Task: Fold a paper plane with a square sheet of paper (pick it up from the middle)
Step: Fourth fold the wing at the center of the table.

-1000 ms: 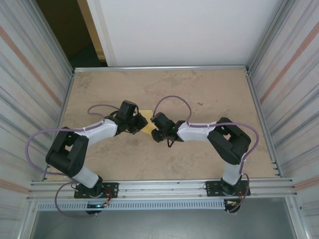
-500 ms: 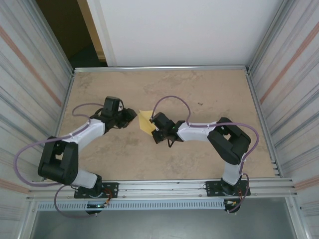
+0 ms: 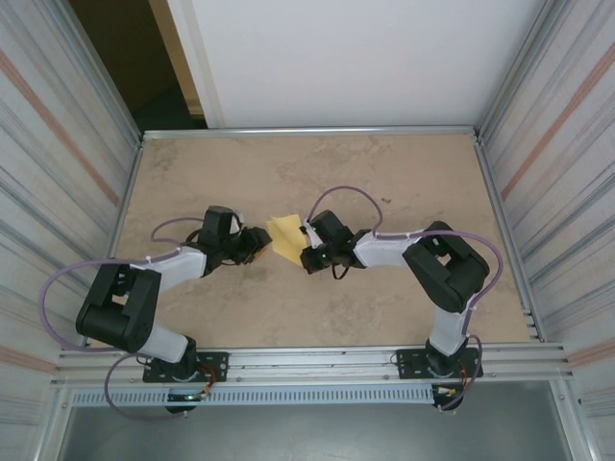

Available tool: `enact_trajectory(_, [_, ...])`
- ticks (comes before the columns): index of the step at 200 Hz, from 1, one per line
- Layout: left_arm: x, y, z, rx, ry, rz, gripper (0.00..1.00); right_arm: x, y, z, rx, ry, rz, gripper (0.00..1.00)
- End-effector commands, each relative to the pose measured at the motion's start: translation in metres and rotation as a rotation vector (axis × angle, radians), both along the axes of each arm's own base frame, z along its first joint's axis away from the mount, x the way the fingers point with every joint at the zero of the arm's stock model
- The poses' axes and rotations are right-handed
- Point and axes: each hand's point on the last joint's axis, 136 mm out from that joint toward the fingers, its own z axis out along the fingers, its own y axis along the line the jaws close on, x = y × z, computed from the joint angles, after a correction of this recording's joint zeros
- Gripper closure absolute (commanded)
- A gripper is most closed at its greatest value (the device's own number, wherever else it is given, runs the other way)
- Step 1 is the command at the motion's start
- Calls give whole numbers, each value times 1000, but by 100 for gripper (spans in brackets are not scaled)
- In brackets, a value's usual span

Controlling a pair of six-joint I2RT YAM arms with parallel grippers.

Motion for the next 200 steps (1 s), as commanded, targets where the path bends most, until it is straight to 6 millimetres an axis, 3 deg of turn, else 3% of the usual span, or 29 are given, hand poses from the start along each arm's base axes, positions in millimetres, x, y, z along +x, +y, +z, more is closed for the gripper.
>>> enact_trajectory(1, [2, -15, 9, -37, -55, -57, 66, -5, 10, 17, 107, 39, 18, 96])
enact_trajectory(61, [2, -35, 11, -47, -121, -150, 66, -4, 4, 27, 201, 101, 7, 96])
enact_trajectory(130, [4, -54, 7, -42, -214, -255, 45, -3, -1, 24, 270, 163, -5, 96])
enact_trajectory(200, [14, -61, -3, -20, -213, -292, 45, -2, -3, 21, 284, 177, -7, 96])
